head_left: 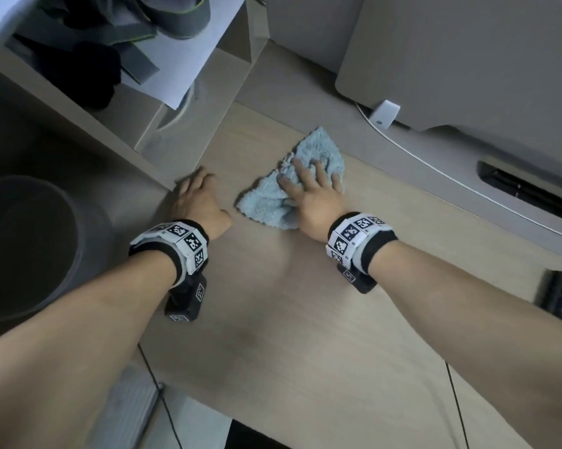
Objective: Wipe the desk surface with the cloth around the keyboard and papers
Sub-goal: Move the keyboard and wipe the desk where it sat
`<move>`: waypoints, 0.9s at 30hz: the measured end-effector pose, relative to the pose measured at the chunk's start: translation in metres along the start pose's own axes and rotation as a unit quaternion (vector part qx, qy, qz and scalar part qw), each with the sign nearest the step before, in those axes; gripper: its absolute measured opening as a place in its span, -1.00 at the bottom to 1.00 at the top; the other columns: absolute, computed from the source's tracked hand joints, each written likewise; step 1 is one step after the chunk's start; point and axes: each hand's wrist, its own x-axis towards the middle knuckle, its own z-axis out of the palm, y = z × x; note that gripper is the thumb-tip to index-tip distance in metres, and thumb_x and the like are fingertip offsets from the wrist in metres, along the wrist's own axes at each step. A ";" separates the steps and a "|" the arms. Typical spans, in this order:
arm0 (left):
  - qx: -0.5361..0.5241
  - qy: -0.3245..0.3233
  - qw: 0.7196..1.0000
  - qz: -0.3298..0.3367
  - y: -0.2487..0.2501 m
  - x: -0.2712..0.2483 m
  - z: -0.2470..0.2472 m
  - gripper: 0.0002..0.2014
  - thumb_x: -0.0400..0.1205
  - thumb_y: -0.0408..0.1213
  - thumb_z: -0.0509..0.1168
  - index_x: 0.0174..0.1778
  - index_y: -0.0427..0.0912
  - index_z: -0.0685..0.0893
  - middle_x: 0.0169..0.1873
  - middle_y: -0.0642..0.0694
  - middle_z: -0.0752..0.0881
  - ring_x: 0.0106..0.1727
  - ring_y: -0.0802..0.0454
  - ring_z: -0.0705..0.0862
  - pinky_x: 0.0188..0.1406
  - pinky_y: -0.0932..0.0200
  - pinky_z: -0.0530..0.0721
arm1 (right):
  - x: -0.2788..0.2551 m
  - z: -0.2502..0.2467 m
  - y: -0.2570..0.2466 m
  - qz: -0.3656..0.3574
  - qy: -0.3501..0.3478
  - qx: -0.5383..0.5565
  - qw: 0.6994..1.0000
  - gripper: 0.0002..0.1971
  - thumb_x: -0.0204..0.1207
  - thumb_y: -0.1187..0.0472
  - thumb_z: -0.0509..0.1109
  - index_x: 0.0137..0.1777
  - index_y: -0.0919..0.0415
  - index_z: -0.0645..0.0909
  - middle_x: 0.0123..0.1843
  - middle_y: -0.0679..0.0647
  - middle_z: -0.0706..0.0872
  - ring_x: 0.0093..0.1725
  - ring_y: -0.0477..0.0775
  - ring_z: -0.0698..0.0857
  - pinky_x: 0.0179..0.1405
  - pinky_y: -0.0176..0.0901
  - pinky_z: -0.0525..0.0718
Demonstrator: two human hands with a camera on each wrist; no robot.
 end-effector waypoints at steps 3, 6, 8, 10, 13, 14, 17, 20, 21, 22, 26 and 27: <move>-0.009 0.029 1.000 -0.004 0.002 -0.006 0.004 -0.32 0.46 -0.36 0.25 0.57 -0.21 0.31 0.69 -0.12 0.15 0.68 -0.13 0.12 0.66 0.05 0.12 | -0.037 -0.001 0.056 0.121 0.024 0.034 0.992 -0.28 0.61 0.13 0.26 0.72 -0.10 0.01 0.77 0.13 -0.17 0.71 0.42 -0.18 0.61 0.50 -0.09; -0.009 0.056 0.998 -0.011 0.007 -0.023 0.012 -0.36 0.46 -0.36 0.26 0.52 -0.24 0.35 0.65 -0.20 0.21 0.64 -0.23 0.16 0.63 0.00 0.14 | -0.056 0.002 0.072 0.232 0.034 0.058 0.970 -0.26 0.61 0.20 0.21 0.73 -0.06 -0.03 0.77 0.15 -0.22 0.70 0.45 -0.21 0.60 0.52 -0.10; 0.002 0.056 0.998 -0.012 0.012 -0.036 0.019 -0.39 0.45 -0.34 0.26 0.48 -0.24 0.39 0.59 -0.22 0.28 0.58 -0.26 0.22 0.58 -0.03 0.20 | -0.061 0.009 0.050 0.223 0.015 0.055 0.973 -0.23 0.62 0.15 0.25 0.74 -0.03 -0.09 0.76 0.18 -0.28 0.69 0.49 -0.24 0.59 0.55 -0.14; 0.012 0.051 0.999 -0.012 0.018 -0.050 0.029 -0.40 0.44 -0.32 0.27 0.47 -0.22 0.40 0.55 -0.24 0.32 0.54 -0.27 0.25 0.54 -0.08 0.25 | -0.072 0.023 0.019 0.134 -0.009 0.036 0.990 -0.16 0.60 0.07 0.32 0.74 -0.04 -0.13 0.76 0.19 -0.30 0.68 0.51 -0.27 0.56 0.58 -0.19; 0.025 0.052 0.998 -0.019 0.026 -0.066 0.039 -0.45 0.45 -0.30 0.27 0.41 -0.22 0.44 0.44 -0.31 0.38 0.48 -0.29 0.29 0.46 -0.13 0.33 | -0.096 0.038 0.020 0.049 -0.009 0.005 0.999 -0.17 0.56 0.20 0.33 0.73 -0.12 -0.04 0.77 0.10 -0.25 0.70 0.42 -0.25 0.60 0.52 -0.18; 0.028 0.059 0.998 -0.021 0.028 -0.073 0.042 -0.49 0.45 -0.30 0.27 0.37 -0.24 0.46 0.39 -0.34 0.41 0.46 -0.31 0.31 0.44 -0.14 0.35 | -0.107 0.039 0.035 0.067 0.001 0.004 0.998 -0.18 0.56 0.21 0.31 0.73 -0.16 -0.03 0.77 0.07 -0.23 0.71 0.39 -0.23 0.61 0.49 -0.17; 0.036 0.075 0.996 -0.033 0.029 -0.089 0.050 -0.54 0.44 -0.31 0.27 0.28 -0.28 0.48 0.29 -0.38 0.44 0.40 -0.35 0.36 0.39 -0.16 0.38 | -0.136 0.036 0.084 0.191 0.023 0.038 0.981 -0.27 0.62 0.17 0.19 0.73 -0.16 -0.05 0.78 0.06 -0.24 0.71 0.41 -0.20 0.62 0.47 -0.11; 0.022 0.080 0.995 -0.060 0.020 -0.106 0.059 -0.51 0.43 -0.31 0.28 0.31 -0.28 0.48 0.30 -0.37 0.45 0.41 -0.35 0.36 0.37 -0.18 0.40 | -0.141 0.032 0.084 0.258 0.022 0.046 0.965 -0.26 0.63 0.11 0.20 0.74 -0.06 -0.09 0.76 0.14 -0.29 0.70 0.43 -0.24 0.62 0.48 -0.12; 0.017 0.082 0.994 -0.072 0.016 -0.113 0.062 -0.50 0.43 -0.31 0.28 0.33 -0.27 0.48 0.32 -0.37 0.45 0.42 -0.35 0.36 0.37 -0.18 0.41 | -0.137 0.033 0.071 0.242 0.013 0.038 0.969 -0.22 0.62 0.11 0.23 0.74 -0.04 -0.12 0.76 0.17 -0.31 0.70 0.44 -0.26 0.61 0.49 -0.14; 0.012 0.083 0.993 -0.086 0.010 -0.120 0.065 -0.49 0.43 -0.31 0.28 0.34 -0.26 0.48 0.35 -0.36 0.44 0.43 -0.35 0.35 0.38 -0.18 0.40 | -0.133 0.035 0.054 0.202 -0.004 0.029 0.979 -0.19 0.61 0.12 0.26 0.74 -0.03 -0.14 0.75 0.18 -0.33 0.69 0.46 -0.27 0.61 0.51 -0.15; -0.006 0.084 0.986 -0.141 -0.018 -0.148 0.076 -0.44 0.46 -0.34 0.28 0.43 -0.26 0.43 0.51 -0.29 0.38 0.51 -0.33 0.30 0.48 -0.18 0.33 | -0.136 0.053 0.008 -0.038 -0.041 -0.035 0.998 -0.14 0.57 0.23 0.31 0.74 -0.09 -0.12 0.76 0.11 -0.30 0.70 0.40 -0.30 0.61 0.50 -0.19; -0.012 0.082 0.985 -0.153 -0.026 -0.152 0.077 -0.42 0.47 -0.33 0.28 0.46 -0.25 0.40 0.54 -0.27 0.35 0.53 -0.33 0.28 0.52 -0.18 0.30 | -0.135 0.053 0.012 -0.059 -0.037 -0.041 0.997 -0.15 0.56 0.27 0.30 0.74 -0.12 -0.07 0.77 0.08 -0.26 0.71 0.37 -0.27 0.62 0.49 -0.17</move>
